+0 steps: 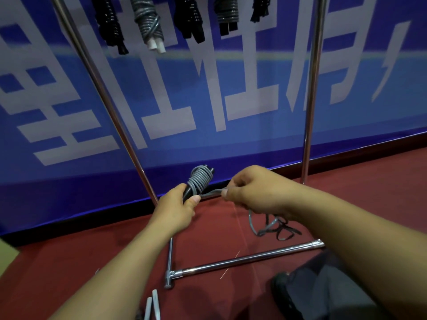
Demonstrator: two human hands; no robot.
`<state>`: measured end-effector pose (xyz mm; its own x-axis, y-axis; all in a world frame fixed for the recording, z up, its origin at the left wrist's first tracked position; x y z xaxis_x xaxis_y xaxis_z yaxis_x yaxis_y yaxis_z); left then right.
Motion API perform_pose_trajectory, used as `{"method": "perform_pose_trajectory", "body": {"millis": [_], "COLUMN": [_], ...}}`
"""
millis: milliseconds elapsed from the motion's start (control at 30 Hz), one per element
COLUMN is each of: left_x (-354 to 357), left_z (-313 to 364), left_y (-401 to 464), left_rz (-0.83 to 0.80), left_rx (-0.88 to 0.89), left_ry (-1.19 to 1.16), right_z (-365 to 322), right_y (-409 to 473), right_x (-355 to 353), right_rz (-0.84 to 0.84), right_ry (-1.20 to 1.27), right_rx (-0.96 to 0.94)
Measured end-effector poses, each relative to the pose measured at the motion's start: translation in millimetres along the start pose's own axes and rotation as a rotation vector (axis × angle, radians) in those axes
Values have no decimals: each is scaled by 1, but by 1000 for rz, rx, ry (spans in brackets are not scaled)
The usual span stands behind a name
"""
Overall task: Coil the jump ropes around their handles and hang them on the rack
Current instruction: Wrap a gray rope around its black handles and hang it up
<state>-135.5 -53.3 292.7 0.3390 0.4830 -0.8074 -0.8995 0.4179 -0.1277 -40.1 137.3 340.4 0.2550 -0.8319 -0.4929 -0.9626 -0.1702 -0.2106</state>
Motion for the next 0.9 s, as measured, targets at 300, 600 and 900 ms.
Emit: {"method": "perform_pose_trajectory", "body": {"millis": [300, 600, 900], "left_x": [14, 18, 20], "left_z": [1, 11, 34], "left_y": [-3, -12, -33], "left_rz": [-386, -539, -691], "left_rx": [-18, -8, 168], "left_ry": [-37, -33, -38], "right_z": [5, 10, 12], "right_y": [0, 9, 12], "right_x": [-6, -7, -10], "right_rz": [54, 151, 236], "right_ry": [-64, -149, -332], "right_rx": [-1, -81, -194]}}
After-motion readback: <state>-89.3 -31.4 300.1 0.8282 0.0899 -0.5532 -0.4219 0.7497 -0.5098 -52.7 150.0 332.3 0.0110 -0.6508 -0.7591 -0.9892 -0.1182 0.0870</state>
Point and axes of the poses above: each hand's wrist, its own y-axis towards the middle knuckle, its own x-axis out of the palm, z = x × y, the point moved 1 cm from there along y, towards the middle knuckle, and after that the axes turned 14 degrees about -z, right-handed, at the moved point
